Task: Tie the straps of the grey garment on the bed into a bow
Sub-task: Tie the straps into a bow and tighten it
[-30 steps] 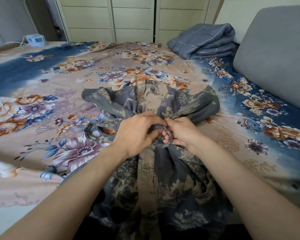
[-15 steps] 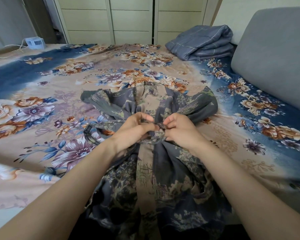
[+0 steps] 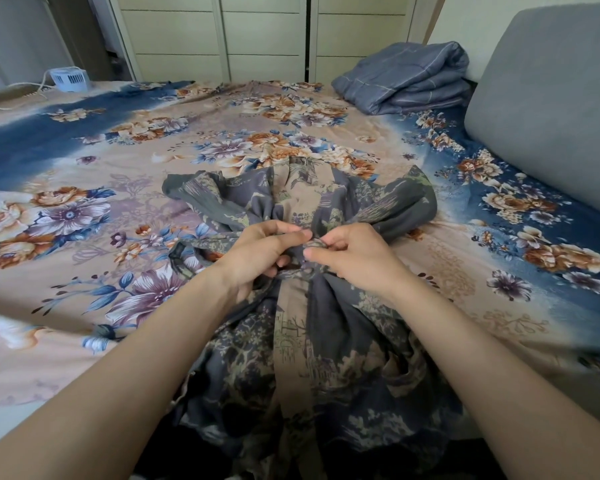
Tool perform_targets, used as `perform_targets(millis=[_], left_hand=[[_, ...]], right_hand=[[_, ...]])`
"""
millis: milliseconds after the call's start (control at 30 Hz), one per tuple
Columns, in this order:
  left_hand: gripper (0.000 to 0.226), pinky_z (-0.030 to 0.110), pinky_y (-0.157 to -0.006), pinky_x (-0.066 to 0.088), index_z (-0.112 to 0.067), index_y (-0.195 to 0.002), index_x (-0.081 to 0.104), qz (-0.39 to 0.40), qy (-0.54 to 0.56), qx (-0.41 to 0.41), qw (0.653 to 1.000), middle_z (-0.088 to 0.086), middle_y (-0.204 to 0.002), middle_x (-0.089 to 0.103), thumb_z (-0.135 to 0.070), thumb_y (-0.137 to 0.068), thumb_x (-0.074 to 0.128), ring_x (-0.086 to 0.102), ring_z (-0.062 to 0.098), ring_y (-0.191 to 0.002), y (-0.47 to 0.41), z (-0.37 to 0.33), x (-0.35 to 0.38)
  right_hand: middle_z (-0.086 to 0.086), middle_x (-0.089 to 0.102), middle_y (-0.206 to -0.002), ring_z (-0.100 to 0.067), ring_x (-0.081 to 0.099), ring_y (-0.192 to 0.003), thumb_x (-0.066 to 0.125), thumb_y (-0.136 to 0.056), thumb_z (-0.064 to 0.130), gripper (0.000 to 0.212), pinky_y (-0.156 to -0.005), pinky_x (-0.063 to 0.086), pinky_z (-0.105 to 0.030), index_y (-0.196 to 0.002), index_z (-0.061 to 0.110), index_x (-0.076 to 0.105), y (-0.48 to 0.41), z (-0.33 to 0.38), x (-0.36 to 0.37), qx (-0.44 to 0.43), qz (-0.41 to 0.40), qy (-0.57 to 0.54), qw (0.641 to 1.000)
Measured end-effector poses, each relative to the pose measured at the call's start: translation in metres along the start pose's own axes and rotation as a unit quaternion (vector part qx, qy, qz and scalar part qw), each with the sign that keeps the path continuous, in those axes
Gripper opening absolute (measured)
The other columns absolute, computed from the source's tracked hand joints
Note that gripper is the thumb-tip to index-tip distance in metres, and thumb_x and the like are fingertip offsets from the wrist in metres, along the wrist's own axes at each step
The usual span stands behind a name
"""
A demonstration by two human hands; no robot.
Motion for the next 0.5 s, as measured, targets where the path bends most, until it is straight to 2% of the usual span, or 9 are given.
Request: perform_targets(millis=[67,167,233,267,333,367,400,433,500], left_hand=[[0.026,0.018,-0.045,0.027,-0.02,-0.105,0.071,0.009,-0.01,0.006,1.0,-0.002,-0.082,0.058,-0.036,-0.084,0.078,0.041,0.004,-0.046,0.002,-0.003,0.001],[0.029,0.01,-0.043,0.035,-0.005,-0.111,0.07,0.01,-0.034,0.034,0.999,-0.008,-0.076,0.067,-0.021,-0.088,0.076,0.05,-0.003,-0.045,0.004,-0.011,-0.002],[0.02,0.007,-0.042,0.034,-0.005,-0.107,0.069,0.03,-0.076,0.037,0.996,-0.02,-0.056,0.063,-0.017,-0.091,0.072,0.049,-0.006,-0.043,0.008,-0.012,-0.005],[0.019,0.009,-0.046,0.035,-0.007,-0.105,0.071,0.047,-0.097,0.036,0.994,-0.021,-0.053,0.061,-0.02,-0.091,0.072,0.05,-0.003,-0.048,0.009,-0.011,-0.007],[0.022,0.016,-0.062,0.039,-0.01,-0.102,0.075,0.068,-0.123,0.038,0.989,-0.015,-0.066,0.065,-0.028,-0.089,0.075,0.053,0.007,-0.065,0.009,-0.007,-0.011],[0.023,0.015,-0.062,0.038,-0.01,-0.1,0.075,0.07,-0.134,0.042,0.988,-0.013,-0.067,0.064,-0.03,-0.088,0.076,0.052,0.006,-0.065,0.009,-0.007,-0.013],[0.026,0.011,-0.057,0.035,-0.007,-0.098,0.075,0.073,-0.147,0.049,0.985,-0.015,-0.061,0.059,-0.032,-0.089,0.075,0.049,0.002,-0.057,0.009,-0.006,-0.014],[0.03,0.009,-0.05,0.032,-0.004,-0.096,0.073,0.076,-0.159,0.054,0.983,-0.017,-0.052,0.053,-0.033,-0.09,0.074,0.044,-0.001,-0.047,0.009,-0.006,-0.014],[0.036,0.007,-0.043,0.028,0.003,-0.094,0.071,0.091,-0.173,0.073,0.978,-0.017,-0.043,0.043,-0.034,-0.094,0.069,0.038,-0.001,-0.039,0.011,-0.007,-0.012]], right_hand=[[-0.013,0.075,-0.078,-0.029,0.07,-0.076,0.07,-0.09,0.041,0.031,-0.08,0.058,-0.043,-0.082,0.013,0.079,0.001,-0.002,0.0,0.012,0.016,0.001,1.0],[-0.007,0.061,-0.068,-0.016,0.058,-0.059,0.063,-0.097,0.035,0.036,-0.059,0.051,-0.028,-0.086,0.002,0.073,0.003,-0.013,0.002,0.079,0.057,-0.049,0.994],[-0.006,0.059,-0.072,-0.013,0.057,-0.059,0.066,-0.095,0.033,0.032,-0.054,0.049,-0.022,-0.099,0.001,0.072,0.005,-0.021,0.001,0.138,0.065,-0.112,0.982],[-0.007,0.061,-0.076,-0.014,0.058,-0.061,0.07,-0.092,0.032,0.034,-0.055,0.051,-0.023,-0.105,0.001,0.071,0.006,-0.024,0.0,0.162,0.065,-0.145,0.974],[-0.007,0.07,-0.092,-0.015,0.066,-0.066,0.075,-0.087,0.03,0.034,-0.062,0.055,-0.025,-0.111,0.006,0.07,0.008,-0.028,0.0,0.192,0.064,-0.215,0.955],[-0.006,0.073,-0.102,-0.016,0.071,-0.072,0.078,-0.086,0.027,0.032,-0.067,0.057,-0.025,-0.111,0.008,0.069,0.008,-0.029,-0.002,0.201,0.058,-0.254,0.944],[-0.005,0.073,-0.108,-0.017,0.074,-0.078,0.079,-0.085,0.025,0.029,-0.071,0.058,-0.025,-0.108,0.01,0.069,0.008,-0.031,-0.004,0.208,0.047,-0.294,0.932],[-0.003,0.073,-0.106,-0.018,0.074,-0.081,0.081,-0.084,0.024,0.027,-0.072,0.057,-0.023,-0.105,0.011,0.07,0.008,-0.033,-0.007,0.216,0.031,-0.327,0.919],[-0.001,0.072,-0.088,-0.013,0.068,-0.07,0.081,-0.084,0.025,0.019,-0.059,0.051,-0.018,-0.093,0.013,0.07,0.008,-0.034,-0.01,0.229,0.008,-0.371,0.9]])
Point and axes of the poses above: each hand's wrist, its own y-axis away from the middle knuckle, its own x-axis out of the palm, z = x × y, the point moved 7 cm from there along -y, towards the middle knuckle
